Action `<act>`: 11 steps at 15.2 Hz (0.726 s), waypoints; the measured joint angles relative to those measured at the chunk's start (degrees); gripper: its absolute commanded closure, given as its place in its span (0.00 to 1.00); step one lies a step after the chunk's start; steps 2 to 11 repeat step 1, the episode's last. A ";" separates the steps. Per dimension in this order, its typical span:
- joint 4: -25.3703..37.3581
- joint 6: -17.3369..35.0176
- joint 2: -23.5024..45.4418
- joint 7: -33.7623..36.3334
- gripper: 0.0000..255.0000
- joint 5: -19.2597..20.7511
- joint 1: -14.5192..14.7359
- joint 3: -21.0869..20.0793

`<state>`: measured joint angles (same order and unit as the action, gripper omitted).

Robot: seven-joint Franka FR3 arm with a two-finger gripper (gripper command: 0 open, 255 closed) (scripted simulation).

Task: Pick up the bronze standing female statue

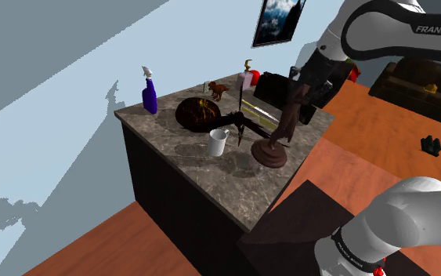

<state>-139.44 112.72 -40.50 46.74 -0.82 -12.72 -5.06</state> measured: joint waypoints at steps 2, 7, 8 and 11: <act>0.69 -0.49 0.21 0.03 1.00 0.00 -0.01 -0.02; 0.69 -0.49 0.21 0.03 1.00 0.00 -0.01 -0.02; 0.69 -0.49 0.21 0.03 1.00 0.00 -0.01 -0.02; 0.69 -0.49 0.21 0.03 1.00 0.00 -0.01 -0.02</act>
